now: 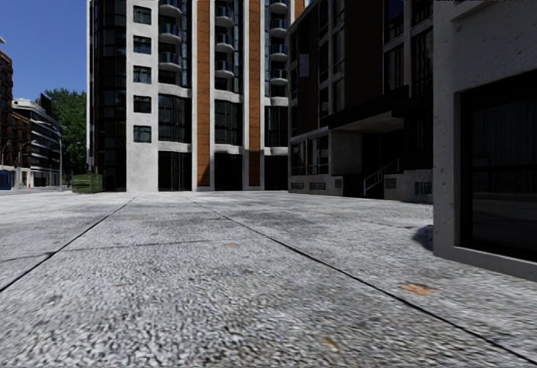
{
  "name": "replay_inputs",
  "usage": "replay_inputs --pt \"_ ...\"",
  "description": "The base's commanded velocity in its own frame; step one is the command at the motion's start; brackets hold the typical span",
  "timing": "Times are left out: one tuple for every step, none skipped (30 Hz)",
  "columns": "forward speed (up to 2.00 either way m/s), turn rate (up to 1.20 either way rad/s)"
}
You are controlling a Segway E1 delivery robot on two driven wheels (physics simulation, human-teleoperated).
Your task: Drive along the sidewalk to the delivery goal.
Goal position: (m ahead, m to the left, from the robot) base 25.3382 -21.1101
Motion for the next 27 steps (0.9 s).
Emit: replay_inputs --pt "2.0 0.0" --pt "2.0 0.0" --pt "2.0 0.0" --pt "2.0 0.0" --pt "2.0 0.0" --pt "2.0 0.0" --pt "2.0 0.0" --pt "2.0 0.0" --pt "2.0 0.0" --pt "2.0 0.0" --pt "2.0 0.0" --pt "2.0 0.0" --pt "2.0 0.0" --pt "2.0 0.0" --pt "2.0 0.0" --pt "2.0 0.0" --pt "2.0 0.0" --pt "2.0 0.0" --pt "2.0 0.0" --pt "2.0 0.0" --pt "2.0 0.0" --pt "2.0 0.0" --pt "2.0 0.0" --pt "2.0 0.0" --pt "2.0 0.0" --pt "2.0 0.0" --pt "2.0 0.0"
